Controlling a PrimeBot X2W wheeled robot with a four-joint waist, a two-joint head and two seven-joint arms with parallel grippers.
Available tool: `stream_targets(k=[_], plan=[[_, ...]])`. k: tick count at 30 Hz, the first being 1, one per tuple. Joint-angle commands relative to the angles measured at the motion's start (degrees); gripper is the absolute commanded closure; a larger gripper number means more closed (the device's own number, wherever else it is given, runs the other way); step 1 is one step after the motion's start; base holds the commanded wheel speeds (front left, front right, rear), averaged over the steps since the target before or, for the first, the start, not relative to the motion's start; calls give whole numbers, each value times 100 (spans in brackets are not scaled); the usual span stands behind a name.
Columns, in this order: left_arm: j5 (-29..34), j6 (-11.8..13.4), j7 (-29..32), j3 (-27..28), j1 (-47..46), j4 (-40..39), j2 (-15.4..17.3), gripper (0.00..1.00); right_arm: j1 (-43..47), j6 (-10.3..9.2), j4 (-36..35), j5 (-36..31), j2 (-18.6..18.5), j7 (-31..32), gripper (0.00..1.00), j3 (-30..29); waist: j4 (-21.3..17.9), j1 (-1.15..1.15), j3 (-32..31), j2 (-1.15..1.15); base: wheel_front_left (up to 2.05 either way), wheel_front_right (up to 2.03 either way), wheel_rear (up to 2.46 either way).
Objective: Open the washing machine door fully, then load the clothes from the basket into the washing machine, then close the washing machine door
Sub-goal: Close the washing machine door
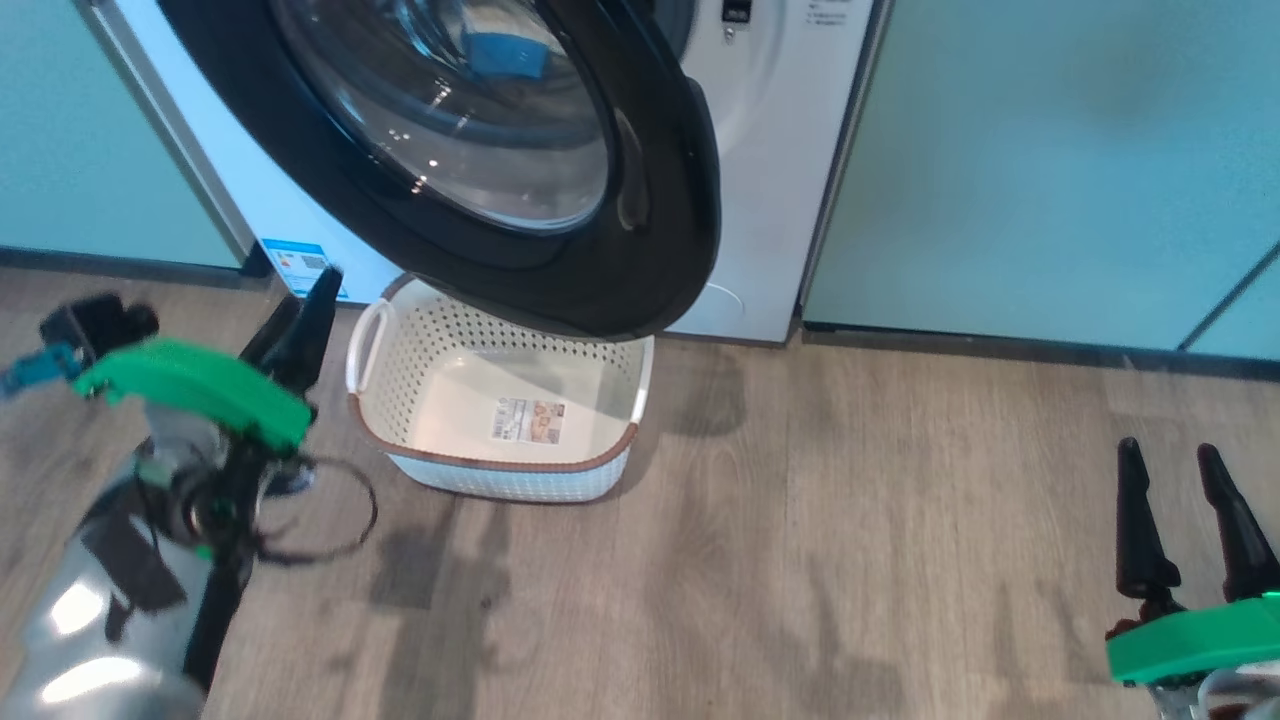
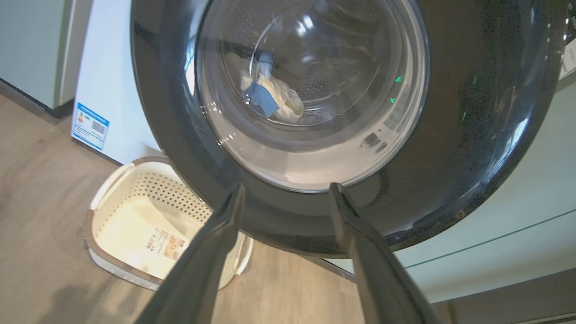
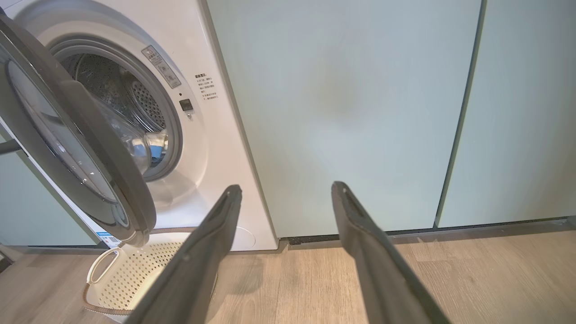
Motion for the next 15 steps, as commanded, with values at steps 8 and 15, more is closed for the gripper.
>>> stream_targets(k=[8,15], plan=[[690,-32,-1663,-875,311,-78,811,0,62,25,-166,-38,-43,-55,0,47,214,1,-209,0,0,0,0],[1494,-33,-1842,-618,512,-115,746,0,151,25,-150,-71,16,-55,0,-17,293,1,-272,0,0,0,0]])
